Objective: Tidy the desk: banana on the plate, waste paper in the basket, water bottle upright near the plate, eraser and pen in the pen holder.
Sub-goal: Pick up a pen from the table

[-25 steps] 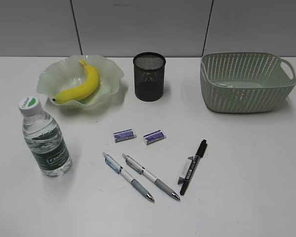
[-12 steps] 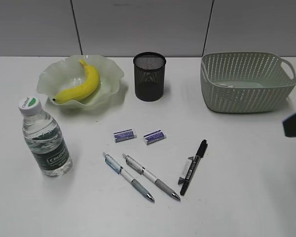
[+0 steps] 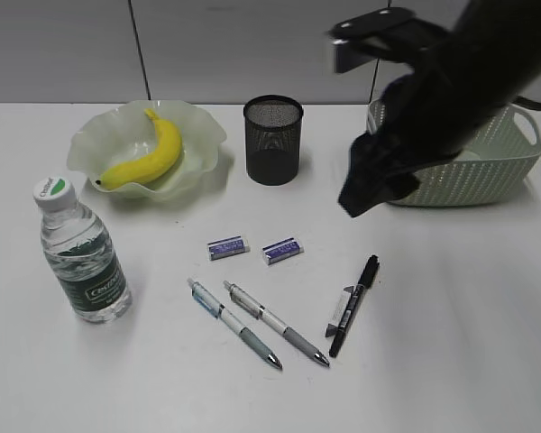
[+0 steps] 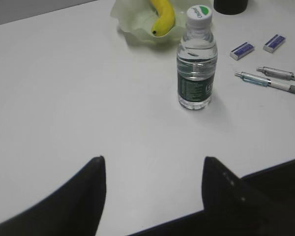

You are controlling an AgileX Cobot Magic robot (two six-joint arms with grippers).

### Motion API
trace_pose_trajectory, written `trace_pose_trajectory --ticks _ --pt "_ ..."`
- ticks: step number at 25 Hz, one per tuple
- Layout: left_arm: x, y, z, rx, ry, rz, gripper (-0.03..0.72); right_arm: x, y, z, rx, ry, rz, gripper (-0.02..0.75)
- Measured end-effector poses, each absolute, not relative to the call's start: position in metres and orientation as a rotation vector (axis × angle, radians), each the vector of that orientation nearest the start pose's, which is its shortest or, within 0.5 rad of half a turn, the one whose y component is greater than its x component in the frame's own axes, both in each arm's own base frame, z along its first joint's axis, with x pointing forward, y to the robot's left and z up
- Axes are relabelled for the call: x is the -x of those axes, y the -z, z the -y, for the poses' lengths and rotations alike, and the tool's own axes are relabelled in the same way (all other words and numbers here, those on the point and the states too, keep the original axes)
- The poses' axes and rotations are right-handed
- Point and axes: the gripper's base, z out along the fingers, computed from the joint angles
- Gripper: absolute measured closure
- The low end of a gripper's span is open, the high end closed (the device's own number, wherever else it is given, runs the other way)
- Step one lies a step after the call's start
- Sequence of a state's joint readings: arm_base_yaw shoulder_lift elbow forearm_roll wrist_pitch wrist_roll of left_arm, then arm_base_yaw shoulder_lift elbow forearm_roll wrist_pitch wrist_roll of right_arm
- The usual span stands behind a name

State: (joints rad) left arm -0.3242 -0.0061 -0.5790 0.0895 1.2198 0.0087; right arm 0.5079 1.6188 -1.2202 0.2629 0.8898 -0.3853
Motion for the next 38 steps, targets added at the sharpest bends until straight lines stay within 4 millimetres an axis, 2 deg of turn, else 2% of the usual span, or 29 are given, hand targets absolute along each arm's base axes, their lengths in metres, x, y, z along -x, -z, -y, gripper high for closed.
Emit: trace_pose_trajectory --ticks 5,7,11,14,17,25,33,35,38 --pt "0.019 -0.286 -0.016 -0.327 0.063 -2.088 0.231 -0.282 -0.236 -0.242 1.371 -0.233 -2.478 0.316" --pt "0.019 -0.287 -0.015 -0.328 0.072 -2.083 0.231 -0.282 -0.218 -0.26 1.452 -0.212 -2.481 0.347" --pt "0.017 -0.291 -0.007 -0.33 0.186 -2.027 0.231 -0.28 -0.177 -0.279 1.566 -0.17 -2.529 0.416" --pt "0.014 -0.29 -0.005 -0.326 0.206 -1.996 0.232 -0.28 -0.154 -0.283 1.594 -0.155 -2.579 0.443" --pt "0.01 -0.287 -0.003 -0.325 0.207 -1.987 0.233 -0.28 -0.139 -0.286 1.593 -0.163 -2.606 0.45" --pt "0.01 -0.288 -0.003 -0.324 0.208 -1.981 0.233 -0.282 -0.132 -0.296 1.53 -0.217 -2.558 0.451" --pt "0.01 -0.288 -0.003 -0.324 0.208 -1.98 0.237 -0.283 -0.1 -0.298 1.543 -0.208 -2.619 0.458" --pt "0.01 -0.288 -0.003 -0.324 0.208 -1.98 0.238 -0.284 -0.098 -0.298 1.541 -0.205 -2.617 0.485" --pt "0.01 -0.288 -0.003 -0.324 0.208 -1.98 0.244 -0.286 -0.098 -0.298 1.51 -0.18 -2.629 0.58"
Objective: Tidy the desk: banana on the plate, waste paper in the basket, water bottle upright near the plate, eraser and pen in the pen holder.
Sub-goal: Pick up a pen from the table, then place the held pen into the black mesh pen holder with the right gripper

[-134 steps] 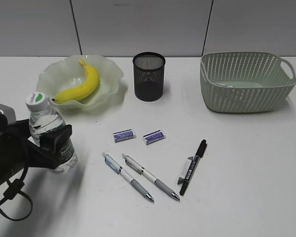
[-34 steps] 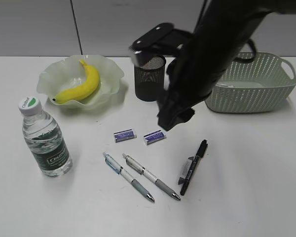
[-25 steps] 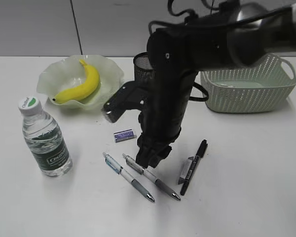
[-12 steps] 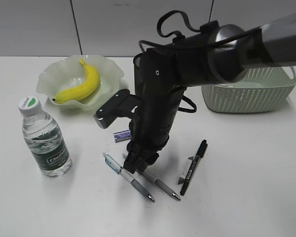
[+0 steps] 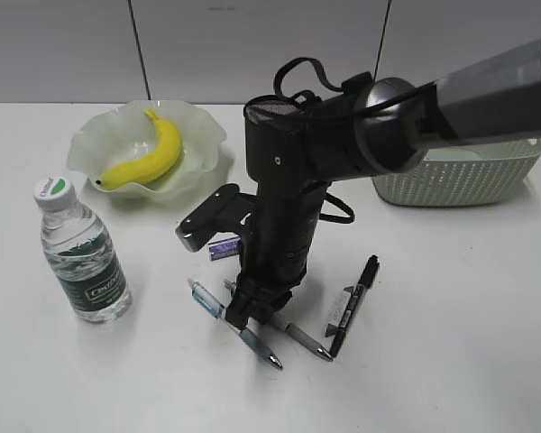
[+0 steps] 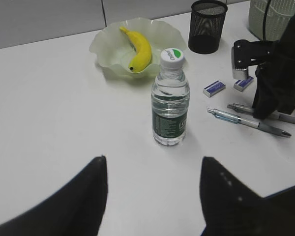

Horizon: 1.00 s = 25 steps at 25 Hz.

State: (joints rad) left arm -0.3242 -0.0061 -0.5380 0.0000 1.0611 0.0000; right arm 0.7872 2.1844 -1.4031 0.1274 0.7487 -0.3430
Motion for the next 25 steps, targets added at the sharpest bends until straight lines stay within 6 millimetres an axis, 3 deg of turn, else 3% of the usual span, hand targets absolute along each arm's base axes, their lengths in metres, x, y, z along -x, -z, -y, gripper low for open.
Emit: trace_pose_trajectory --ticks 1,7,10,12,15,20,25 --pt "0.01 -0.288 -0.003 -0.324 0.208 -1.98 0.244 -0.286 -0.098 -0.298 1.492 -0.171 -2.64 0.608" --pt "0.01 -0.288 -0.003 -0.324 0.208 -1.98 0.248 -0.292 -0.102 -0.301 1.443 -0.152 -2.655 0.607" --pt "0.01 -0.288 -0.003 -0.324 0.208 -1.98 0.251 -0.3 -0.116 -0.309 1.415 -0.161 -2.634 0.607" --pt "0.01 -0.288 -0.003 -0.324 0.208 -1.98 0.252 -0.306 -0.134 -0.314 1.392 -0.176 -2.59 0.607" --pt "0.01 -0.288 -0.003 -0.324 0.208 -1.98 0.252 -0.315 -0.179 -0.318 1.288 -0.196 -2.483 0.607" --pt "0.01 -0.288 -0.003 -0.324 0.208 -1.98 0.252 -0.339 -0.262 -0.3 0.967 -0.246 -2.2 0.607" --pt "0.01 -0.288 -0.003 -0.324 0.208 -1.98 0.252 -0.38 -0.293 -0.267 0.698 -0.305 -1.977 0.607"
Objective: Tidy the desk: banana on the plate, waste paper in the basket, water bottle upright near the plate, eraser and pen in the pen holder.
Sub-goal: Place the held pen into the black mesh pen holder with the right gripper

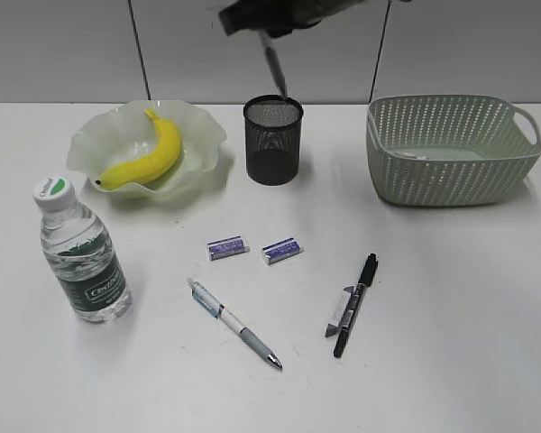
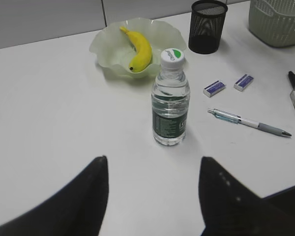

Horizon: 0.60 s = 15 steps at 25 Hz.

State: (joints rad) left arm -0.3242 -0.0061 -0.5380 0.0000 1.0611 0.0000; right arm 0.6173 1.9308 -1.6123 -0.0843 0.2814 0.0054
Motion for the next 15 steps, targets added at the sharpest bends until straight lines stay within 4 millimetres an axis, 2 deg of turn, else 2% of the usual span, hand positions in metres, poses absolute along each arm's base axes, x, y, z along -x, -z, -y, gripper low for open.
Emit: trace_pose_trajectory --ticks 2,5,9,15 --pt "0.01 -0.288 -0.003 -0.324 0.208 -1.98 0.252 -0.396 -0.294 -0.257 0.616 -0.328 -1.892 0.607" --pt "0.01 -0.288 -0.003 -0.324 0.208 -1.98 0.252 -0.416 -0.279 -0.25 0.544 -0.344 -1.806 0.607" --pt "0.01 -0.288 -0.003 -0.324 0.208 -1.98 0.252 -0.432 -0.241 -0.256 0.521 -0.357 -1.785 0.607" --pt "0.01 -0.288 -0.003 -0.324 0.208 -1.98 0.252 -0.442 -0.186 -0.261 0.539 -0.348 -1.853 0.607"
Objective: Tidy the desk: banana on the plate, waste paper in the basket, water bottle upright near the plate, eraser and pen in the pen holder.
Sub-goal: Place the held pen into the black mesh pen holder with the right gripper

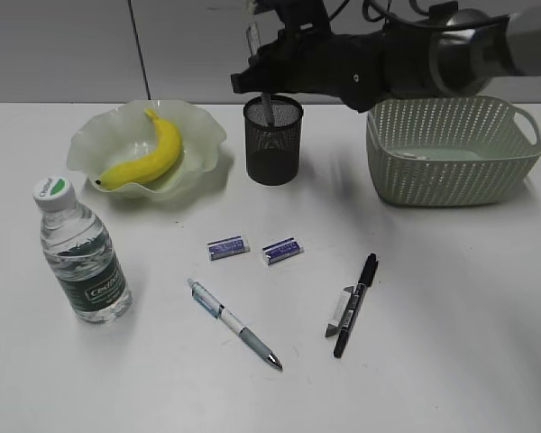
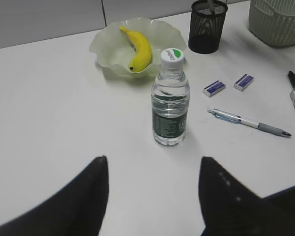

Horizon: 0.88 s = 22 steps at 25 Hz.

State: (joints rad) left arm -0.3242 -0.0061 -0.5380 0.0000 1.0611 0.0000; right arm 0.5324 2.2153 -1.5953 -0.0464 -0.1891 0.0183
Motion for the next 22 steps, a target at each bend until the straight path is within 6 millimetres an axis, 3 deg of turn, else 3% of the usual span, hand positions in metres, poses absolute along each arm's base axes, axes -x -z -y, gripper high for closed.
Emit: trace_pose_trajectory --ticks 4,8,10,12,17,22 --pt "0.01 -0.288 -0.003 -0.324 0.208 -1.98 0.252 -0.443 -0.165 -0.261 0.552 -0.336 -1.912 0.594" --pt "0.01 -0.288 -0.003 -0.324 0.208 -1.98 0.252 -0.442 -0.169 -0.261 0.55 -0.337 -1.911 0.405" --pt "0.01 -0.288 -0.003 -0.324 0.208 -1.98 0.252 -0.441 -0.181 -0.26 0.545 -0.34 -1.894 0.303" --pt "0.01 -0.288 -0.003 -0.324 0.208 -1.98 0.252 -0.437 -0.199 -0.258 0.543 -0.339 -1.891 0.258" --pt "0.01 -0.288 -0.003 -0.324 0.208 -1.98 0.252 -0.412 -0.256 -0.241 0.577 -0.293 -2.04 0.233" --pt "0.01 -0.288 -0.003 -0.324 0.208 -1.98 0.252 -0.365 -0.296 -0.211 0.705 -0.174 -2.338 0.23"
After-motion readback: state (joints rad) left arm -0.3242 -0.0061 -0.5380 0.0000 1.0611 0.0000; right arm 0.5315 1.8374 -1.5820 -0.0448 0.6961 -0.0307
